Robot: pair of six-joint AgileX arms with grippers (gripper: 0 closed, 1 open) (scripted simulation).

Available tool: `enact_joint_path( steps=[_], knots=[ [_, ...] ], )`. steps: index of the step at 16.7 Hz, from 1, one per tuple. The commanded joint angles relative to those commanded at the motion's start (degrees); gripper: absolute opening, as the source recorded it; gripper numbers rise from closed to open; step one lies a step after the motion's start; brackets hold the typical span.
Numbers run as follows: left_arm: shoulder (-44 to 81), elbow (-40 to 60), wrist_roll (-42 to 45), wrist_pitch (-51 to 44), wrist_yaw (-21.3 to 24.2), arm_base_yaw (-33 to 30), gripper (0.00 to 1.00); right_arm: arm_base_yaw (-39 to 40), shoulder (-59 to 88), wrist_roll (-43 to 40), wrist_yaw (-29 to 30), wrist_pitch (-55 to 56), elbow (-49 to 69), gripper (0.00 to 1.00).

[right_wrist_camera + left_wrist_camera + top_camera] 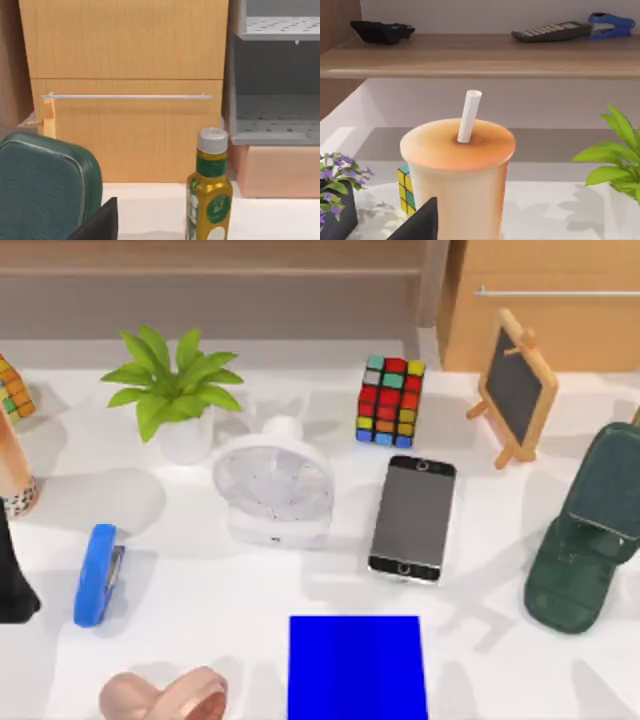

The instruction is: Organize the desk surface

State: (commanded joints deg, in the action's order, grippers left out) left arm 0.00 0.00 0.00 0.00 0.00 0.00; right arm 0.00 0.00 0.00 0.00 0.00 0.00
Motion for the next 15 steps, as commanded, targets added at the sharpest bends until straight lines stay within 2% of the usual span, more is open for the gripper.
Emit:
enact_joint_path(
  steps=[4,7,11,15],
  knots=[
    [0.00,0.00,0.00,0.00,0.00,0.00,1.00,-0.35,1.75,0.05,0.07,-1.12,1.69,1.00],
    [0.00,0.00,0.00,0.00,0.00,0.00,1.00,-1.59,8.91,0.26,0.20,-5.81,8.67,1.00],
    [0.00,0.00,0.00,0.00,0.00,0.00,1.00,-4.17,26.71,0.70,0.28,-16.83,25.00,1.00],
    [0.00,0.00,0.00,0.00,0.00,0.00,1.00,-7.26,51.17,1.23,0.28,-31.40,45.54,1.00]
  ],
)
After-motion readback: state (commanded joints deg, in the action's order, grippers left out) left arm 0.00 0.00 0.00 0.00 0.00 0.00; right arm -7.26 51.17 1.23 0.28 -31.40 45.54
